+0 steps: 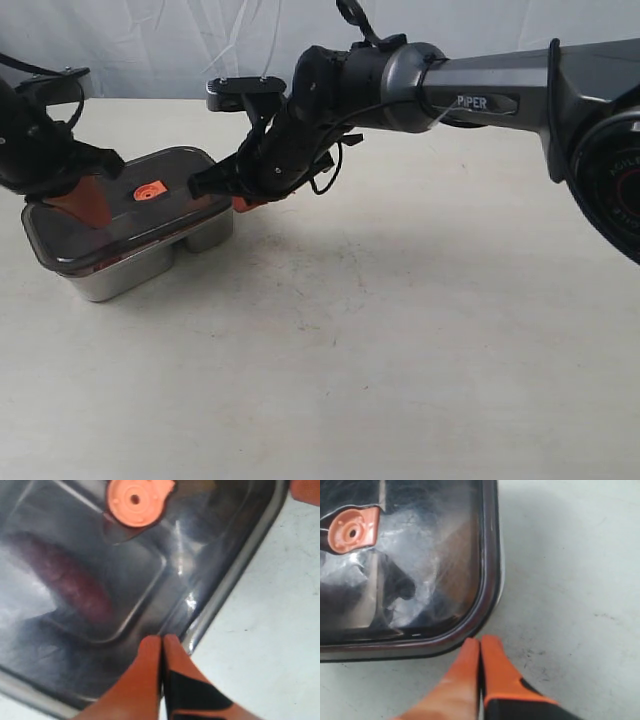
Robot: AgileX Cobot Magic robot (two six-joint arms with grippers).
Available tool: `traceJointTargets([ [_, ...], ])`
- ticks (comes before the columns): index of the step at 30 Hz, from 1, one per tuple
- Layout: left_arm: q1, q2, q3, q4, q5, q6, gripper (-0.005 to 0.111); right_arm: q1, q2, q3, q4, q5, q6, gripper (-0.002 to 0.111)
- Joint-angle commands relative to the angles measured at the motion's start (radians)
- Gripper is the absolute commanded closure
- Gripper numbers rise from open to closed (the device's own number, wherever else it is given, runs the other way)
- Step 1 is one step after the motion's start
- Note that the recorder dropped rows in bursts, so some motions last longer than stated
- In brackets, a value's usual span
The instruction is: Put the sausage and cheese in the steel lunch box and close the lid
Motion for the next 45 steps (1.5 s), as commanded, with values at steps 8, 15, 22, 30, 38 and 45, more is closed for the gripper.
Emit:
traceJointTargets([
  [8, 0.143, 0.027, -0.004, 0.048, -0.110, -0.107, 0.107, 0.006, -0.018, -0.103, -0.064, -0.012, 0.072, 0.109],
  [15, 0.143, 0.066, -0.004, 0.033, -0.136, -0.106, 0.107, 0.020, 0.019, -0.115, -0.060, -0.016, 0.072, 0.109],
  [22, 0.143, 0.066, -0.004, 0.041, -0.143, -0.106, 0.107, 0.020, 0.085, -0.147, -0.030, -0.005, 0.072, 0.109],
  [30, 0.143, 0.102, -0.004, 0.075, -0.163, -0.135, 0.107, 0.020, 0.112, -0.187, 0.006, 0.028, 0.056, 0.109],
  [38, 0.143, 0.166, -0.004, 0.067, -0.153, -0.137, 0.107, 0.020, 0.113, -0.187, 0.004, 0.044, 0.056, 0.109],
  [45, 0.143, 0.166, -0.004, 0.056, -0.155, -0.137, 0.107, 0.020, 0.137, -0.187, 0.004, 0.093, 0.056, 0.109],
])
